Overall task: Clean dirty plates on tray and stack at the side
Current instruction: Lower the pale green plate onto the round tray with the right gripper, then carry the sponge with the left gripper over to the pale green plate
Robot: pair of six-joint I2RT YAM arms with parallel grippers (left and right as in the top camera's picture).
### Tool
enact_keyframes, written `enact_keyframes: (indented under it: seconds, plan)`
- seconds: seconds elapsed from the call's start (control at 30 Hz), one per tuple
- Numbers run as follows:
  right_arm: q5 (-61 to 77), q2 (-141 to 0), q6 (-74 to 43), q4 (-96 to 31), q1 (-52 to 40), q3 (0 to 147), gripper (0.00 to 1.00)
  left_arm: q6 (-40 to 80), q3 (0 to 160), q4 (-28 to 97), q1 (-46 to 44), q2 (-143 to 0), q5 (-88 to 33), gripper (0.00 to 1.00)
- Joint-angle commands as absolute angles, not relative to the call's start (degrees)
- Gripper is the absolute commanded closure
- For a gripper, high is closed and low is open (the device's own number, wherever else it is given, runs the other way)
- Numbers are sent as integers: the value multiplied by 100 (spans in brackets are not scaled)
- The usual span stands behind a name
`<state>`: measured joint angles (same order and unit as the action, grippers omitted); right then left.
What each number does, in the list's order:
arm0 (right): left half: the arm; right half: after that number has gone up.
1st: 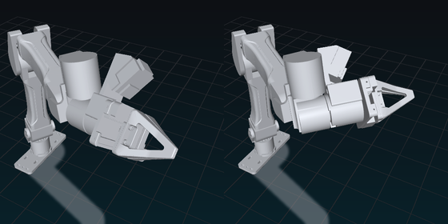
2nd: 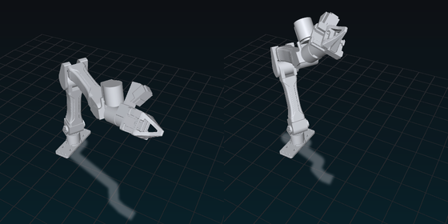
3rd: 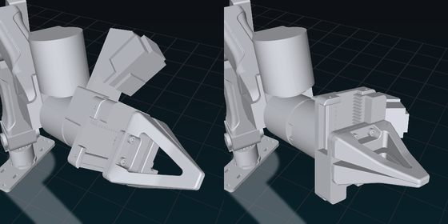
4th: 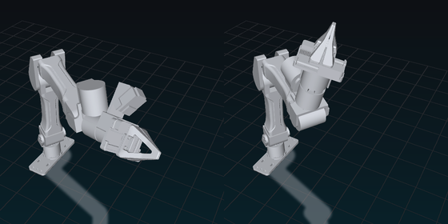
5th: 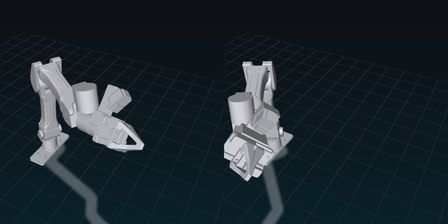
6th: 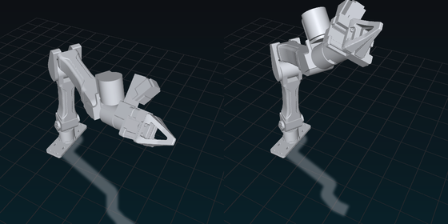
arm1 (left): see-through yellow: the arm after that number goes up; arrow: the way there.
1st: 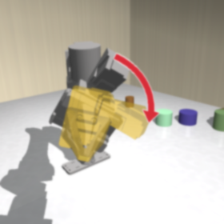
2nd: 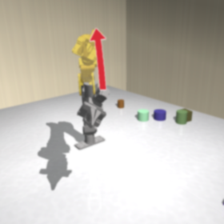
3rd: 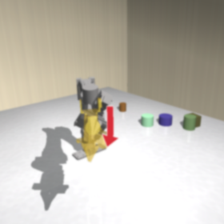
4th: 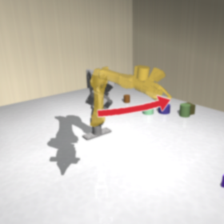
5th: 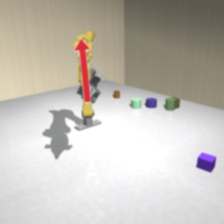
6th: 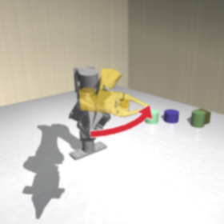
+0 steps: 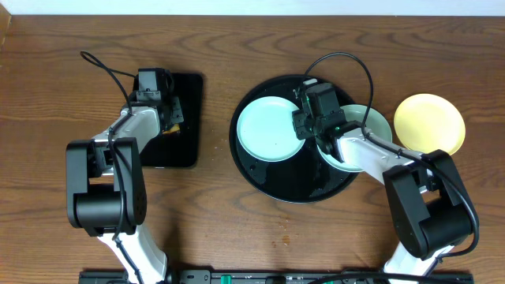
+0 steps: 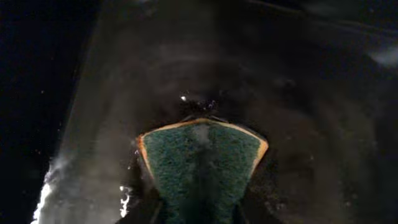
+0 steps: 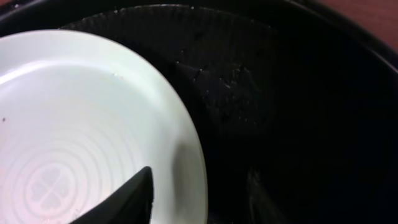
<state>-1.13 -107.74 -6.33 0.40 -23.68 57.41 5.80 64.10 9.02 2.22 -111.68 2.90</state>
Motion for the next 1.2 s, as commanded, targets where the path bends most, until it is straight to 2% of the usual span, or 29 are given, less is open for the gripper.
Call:
enact_keyframes:
  seconds: [0.0, 0.1, 0.2, 0.33, 0.37, 0.4, 0.57, 0.7, 1.17]
  plan:
    - [-143, -10910, -609, 71, -2359, 5734, 52, 558, 6355, 1009, 233, -11262, 191, 75]
    - [-113, -11021, -519, 163, -2359, 5734, 55, 558, 6355, 1057, 233, -11262, 193, 75]
    - [-99, -11096, -401, 224, -2359, 5734, 69, 558, 6355, 1107, 235, -11262, 196, 73]
    - [-102, -11233, -351, 294, -2359, 5734, 73, 558, 6355, 1153, 233, -11262, 196, 73]
    - [-102, -11262, -353, 322, -2359, 5734, 84, 558, 6355, 1157, 233, -11262, 196, 73]
    - [-121, -11264, -355, 327, -2359, 5734, 99, 558, 6355, 1170, 233, -11262, 193, 73]
    - [-1135, -11028, -926, 78, -2329, 5734, 99, 464, 6355, 1282, 233, -11220, 193, 81]
    - [-1153, -10796, -1225, -62, -2287, 5734, 99, 405, 6355, 1321, 228, -11107, 191, 92]
    - [-786, -10718, -1365, -84, -2294, 5734, 99, 353, 6420, 1704, 228, -9657, -1763, 93]
